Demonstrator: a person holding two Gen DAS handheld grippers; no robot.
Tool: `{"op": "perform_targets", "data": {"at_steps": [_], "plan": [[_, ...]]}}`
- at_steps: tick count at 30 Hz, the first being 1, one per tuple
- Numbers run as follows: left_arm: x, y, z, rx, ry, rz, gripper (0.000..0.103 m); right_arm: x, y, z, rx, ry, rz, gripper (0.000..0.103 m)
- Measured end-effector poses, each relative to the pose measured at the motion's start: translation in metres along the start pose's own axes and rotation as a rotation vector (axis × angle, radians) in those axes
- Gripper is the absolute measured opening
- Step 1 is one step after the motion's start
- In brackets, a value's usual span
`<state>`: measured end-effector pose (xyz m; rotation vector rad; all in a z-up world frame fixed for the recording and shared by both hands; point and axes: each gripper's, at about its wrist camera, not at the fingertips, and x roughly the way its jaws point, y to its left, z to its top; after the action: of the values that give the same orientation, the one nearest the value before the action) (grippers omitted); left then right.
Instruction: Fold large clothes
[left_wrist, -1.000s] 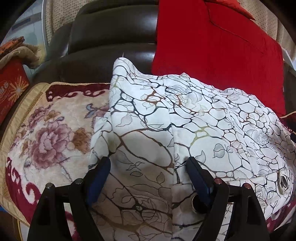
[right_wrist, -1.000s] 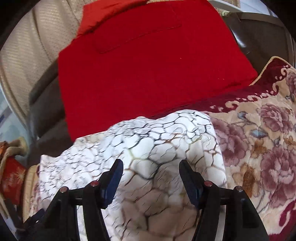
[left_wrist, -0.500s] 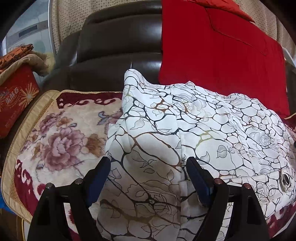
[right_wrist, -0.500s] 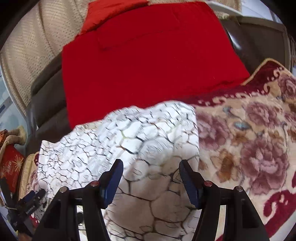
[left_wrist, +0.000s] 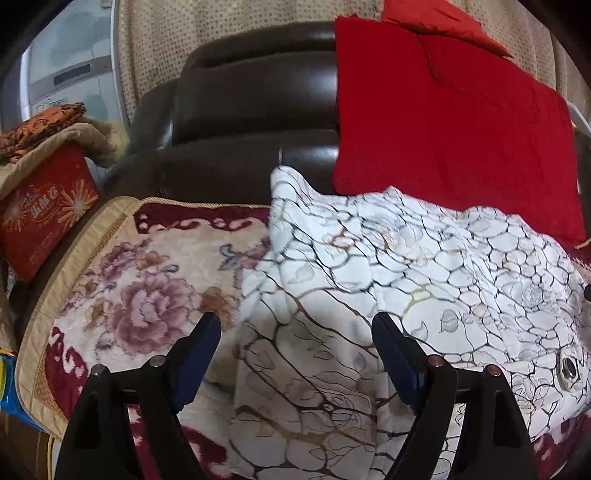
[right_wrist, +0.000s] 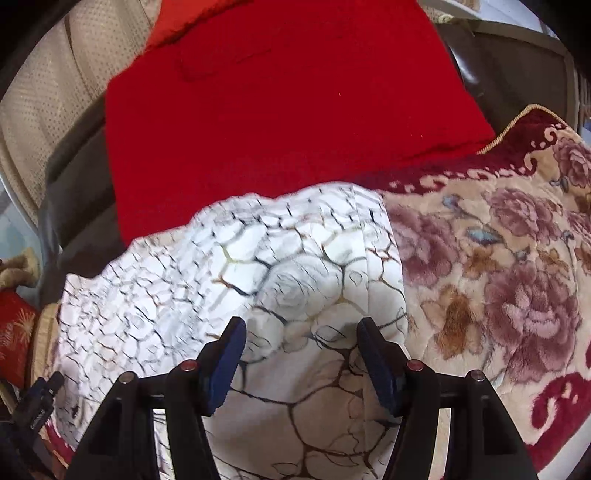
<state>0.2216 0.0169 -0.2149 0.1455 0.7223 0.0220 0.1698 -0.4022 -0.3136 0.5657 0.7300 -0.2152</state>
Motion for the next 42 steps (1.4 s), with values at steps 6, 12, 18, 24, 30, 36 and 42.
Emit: {"op": "perform_targets", "data": {"at_steps": [6,12,18,24,30,36,42], "plan": [[-0.008,0.015,0.003,-0.031,-0.026,0.028,0.084,-0.003,0.013,0.002,-0.011,-0.014,0.033,0.066],[-0.013,0.024,0.005,-0.050,-0.041,0.045,0.084,-0.001,0.020,0.000,-0.018,-0.014,0.047,0.066],[-0.015,0.027,0.006,-0.058,-0.047,0.052,0.084,0.002,0.024,-0.001,-0.021,-0.008,0.050,0.066],[-0.016,0.027,0.006,-0.057,-0.052,0.062,0.084,0.003,0.024,-0.001,-0.019,-0.001,0.051,0.066],[-0.016,0.034,0.007,-0.077,-0.051,0.098,0.084,0.003,0.021,0.000,0.000,0.004,0.055,0.066],[-0.018,0.047,0.008,-0.116,-0.063,0.133,0.084,0.004,0.023,-0.001,0.001,0.003,0.062,0.066],[-0.030,0.062,0.011,-0.159,-0.102,0.162,0.084,0.006,0.029,-0.002,-0.007,0.006,0.070,0.066]]}}
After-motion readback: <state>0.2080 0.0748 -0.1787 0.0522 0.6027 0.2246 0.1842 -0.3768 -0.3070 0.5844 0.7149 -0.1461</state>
